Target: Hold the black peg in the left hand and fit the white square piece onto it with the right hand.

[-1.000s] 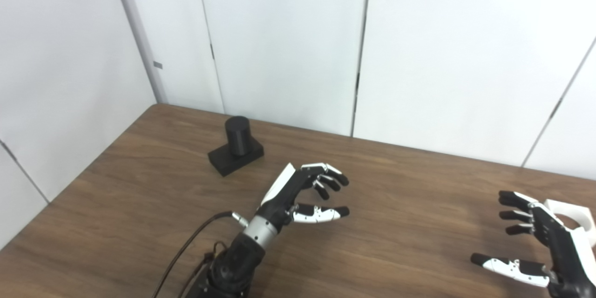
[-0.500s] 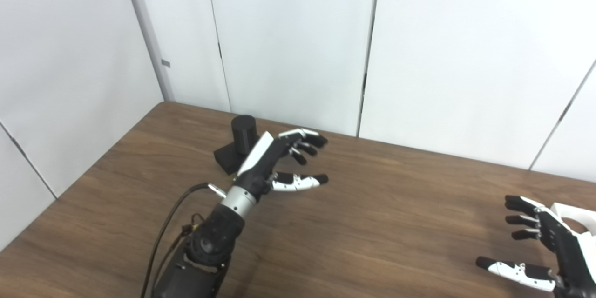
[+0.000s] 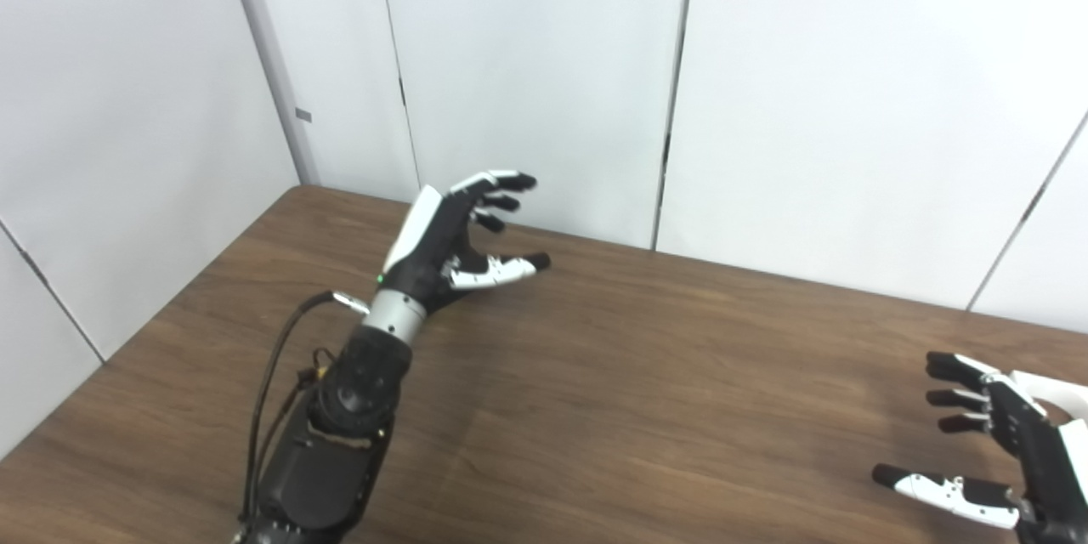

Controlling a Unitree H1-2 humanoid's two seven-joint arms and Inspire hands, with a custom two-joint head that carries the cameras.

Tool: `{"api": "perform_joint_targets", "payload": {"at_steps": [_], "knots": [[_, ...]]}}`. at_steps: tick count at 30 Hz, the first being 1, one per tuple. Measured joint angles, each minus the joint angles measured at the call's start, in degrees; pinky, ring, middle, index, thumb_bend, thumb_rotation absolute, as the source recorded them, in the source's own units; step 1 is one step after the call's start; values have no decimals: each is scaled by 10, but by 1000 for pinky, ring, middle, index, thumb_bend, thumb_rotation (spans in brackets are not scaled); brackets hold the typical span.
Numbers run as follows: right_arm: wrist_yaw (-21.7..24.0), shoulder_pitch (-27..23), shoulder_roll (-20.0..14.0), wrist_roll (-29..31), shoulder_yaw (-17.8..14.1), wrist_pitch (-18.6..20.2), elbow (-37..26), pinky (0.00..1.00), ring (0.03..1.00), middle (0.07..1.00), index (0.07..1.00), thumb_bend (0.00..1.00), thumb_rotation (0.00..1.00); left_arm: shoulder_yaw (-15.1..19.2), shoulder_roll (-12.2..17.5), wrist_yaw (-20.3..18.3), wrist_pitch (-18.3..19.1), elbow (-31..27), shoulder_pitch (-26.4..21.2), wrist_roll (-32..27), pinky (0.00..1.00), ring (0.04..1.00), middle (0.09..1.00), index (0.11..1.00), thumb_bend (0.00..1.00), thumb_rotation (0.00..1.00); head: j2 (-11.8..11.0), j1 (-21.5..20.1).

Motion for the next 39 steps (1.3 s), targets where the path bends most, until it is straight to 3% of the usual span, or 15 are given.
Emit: {"api": "perform_joint_targets", "payload": {"at_steps": [3,6,9,12,18,23,27,34,39], "knots": [[0,0,0,0,0,0,0,557,674,756,749,599,0,-1,8,10,17,1,-4,31,692,798,806,752,790,136,2,1],[0,0,0,0,0,0,0,557,673,757,754,593,0,-1,21,14,19,15,-12,39,661,790,806,756,809,128,3,1],[1,0,0,2,0,0,0,554,670,756,751,592,0,0,37,22,12,42,-24,41,610,790,820,761,846,121,3,2],[1,0,0,3,0,0,0,555,667,754,749,597,0,-1,50,40,14,52,-29,70,514,713,801,781,867,150,3,3],[1,1,0,3,0,1,-1,564,675,759,754,593,0,-7,72,64,19,76,-34,122,747,887,884,797,911,224,4,4],[2,1,0,4,0,6,-3,562,675,759,756,589,0,-13,80,67,77,76,-34,168,801,948,934,830,958,310,5,4],[3,1,0,5,0,7,-3,565,676,758,754,589,0,-25,85,65,110,76,-34,191,912,996,991,847,999,359,5,4],[3,1,-1,8,-1,8,-3,561,682,763,756,590,0,-35,88,106,125,126,-37,221,940,1000,1000,754,1000,409,8,4],[3,1,-1,9,-1,9,-5,556,675,760,752,592,0,-59,91,93,180,127,-39,254,947,1000,1000,780,1000,511,11,4]]}}
